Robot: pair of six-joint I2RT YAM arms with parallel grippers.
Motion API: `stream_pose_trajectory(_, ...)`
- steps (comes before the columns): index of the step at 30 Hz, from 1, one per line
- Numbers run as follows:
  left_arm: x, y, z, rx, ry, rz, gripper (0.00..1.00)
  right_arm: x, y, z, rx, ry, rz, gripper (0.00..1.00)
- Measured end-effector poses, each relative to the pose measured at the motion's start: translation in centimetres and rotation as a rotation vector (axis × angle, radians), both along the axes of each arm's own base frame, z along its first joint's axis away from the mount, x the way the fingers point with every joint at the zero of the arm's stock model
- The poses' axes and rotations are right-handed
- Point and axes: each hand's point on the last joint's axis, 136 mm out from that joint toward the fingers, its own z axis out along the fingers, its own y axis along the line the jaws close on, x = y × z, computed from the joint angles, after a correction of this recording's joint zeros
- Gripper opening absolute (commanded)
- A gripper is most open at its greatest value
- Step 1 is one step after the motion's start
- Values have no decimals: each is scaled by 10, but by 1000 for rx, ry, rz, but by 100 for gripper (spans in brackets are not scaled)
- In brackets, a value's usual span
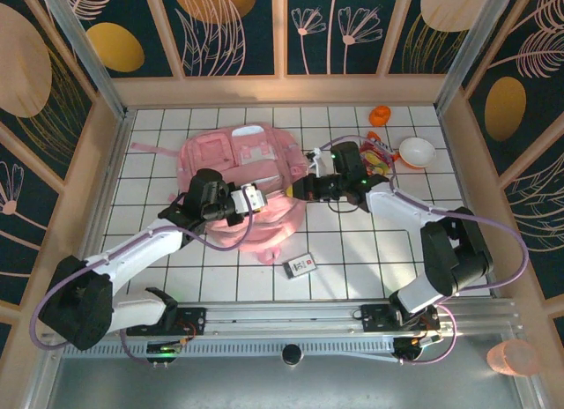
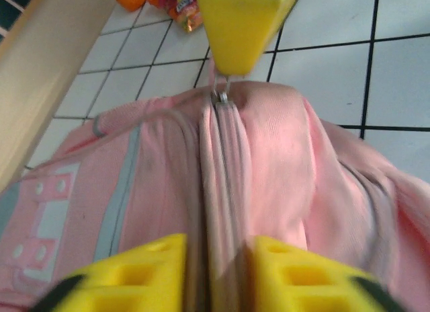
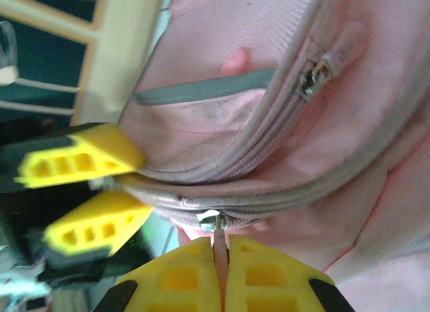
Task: Pack the student bag
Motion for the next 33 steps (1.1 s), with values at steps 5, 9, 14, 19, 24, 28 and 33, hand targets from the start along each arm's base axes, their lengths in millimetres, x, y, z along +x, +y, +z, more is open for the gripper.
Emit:
stream_pose_trajectory(5,-3,-1,6,-41,58,11,72,4,-6,-6,-76,-32,-55,0)
stream_pose_trajectory(9,8,-4,16,-48,60,37,73,-4,1,0,-79,-56,-39,0)
stream_pose_trajectory(14,31,-2,20,-14,54,116,75,-13,10,6,-72,-70,-10,0)
stream_pose_trajectory(19,49,-9,31,-49,113,170,75,-22,20,7,-70,-72,18,0)
stream_pose_trajectory(24,61,-22,40,-76,197,171,75,-35,29,1,-55,-65,43,0)
stream_pose_trajectory(28,58,-29,26,-74,307,164,74,-39,26,-7,-44,-55,31,0)
stream_pose_trajectory(33,54,-29,2,-50,434,209,76,-40,26,-11,-15,-50,14,0)
